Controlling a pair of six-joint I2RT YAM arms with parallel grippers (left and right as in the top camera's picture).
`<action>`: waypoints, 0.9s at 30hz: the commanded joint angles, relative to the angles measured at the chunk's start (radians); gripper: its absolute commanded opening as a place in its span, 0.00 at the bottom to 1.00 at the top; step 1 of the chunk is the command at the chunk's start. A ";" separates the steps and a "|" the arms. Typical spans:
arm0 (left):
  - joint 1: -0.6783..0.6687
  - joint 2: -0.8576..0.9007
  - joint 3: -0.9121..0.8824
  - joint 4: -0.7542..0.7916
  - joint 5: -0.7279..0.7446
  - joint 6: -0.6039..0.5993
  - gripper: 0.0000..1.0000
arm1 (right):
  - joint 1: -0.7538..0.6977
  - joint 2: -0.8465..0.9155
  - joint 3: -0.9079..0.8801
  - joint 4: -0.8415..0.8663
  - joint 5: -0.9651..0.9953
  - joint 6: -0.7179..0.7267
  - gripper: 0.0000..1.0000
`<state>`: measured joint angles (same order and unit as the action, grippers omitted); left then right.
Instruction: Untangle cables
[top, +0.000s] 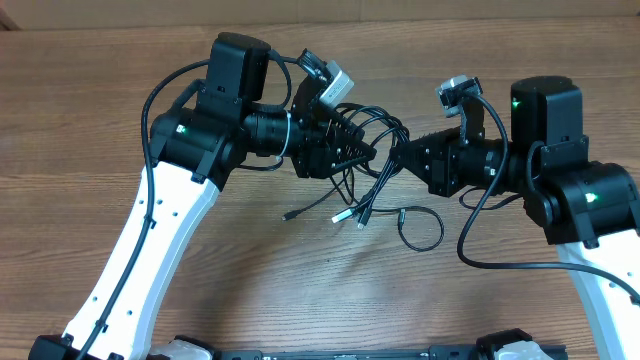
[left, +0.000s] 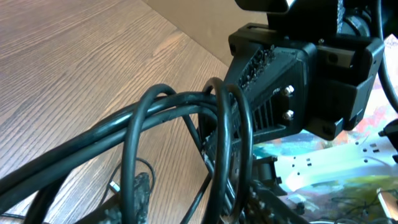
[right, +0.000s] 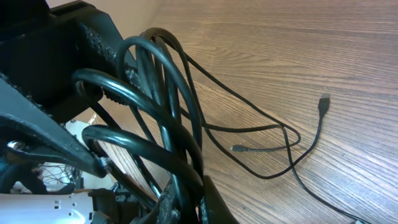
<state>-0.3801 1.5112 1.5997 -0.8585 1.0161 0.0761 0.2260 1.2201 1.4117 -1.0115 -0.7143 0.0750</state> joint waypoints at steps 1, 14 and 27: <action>-0.022 -0.013 0.018 0.004 0.004 -0.005 0.46 | 0.003 -0.005 0.002 0.007 -0.047 0.000 0.04; -0.051 -0.013 0.018 0.023 -0.006 -0.005 0.04 | 0.003 -0.005 0.002 -0.051 0.102 0.000 0.33; -0.051 -0.013 0.018 0.000 -0.084 -0.001 0.04 | 0.003 -0.005 0.002 -0.075 0.143 -0.270 0.62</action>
<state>-0.4305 1.5112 1.5997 -0.8528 0.9688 0.0731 0.2260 1.2201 1.4117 -1.0931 -0.5453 -0.0837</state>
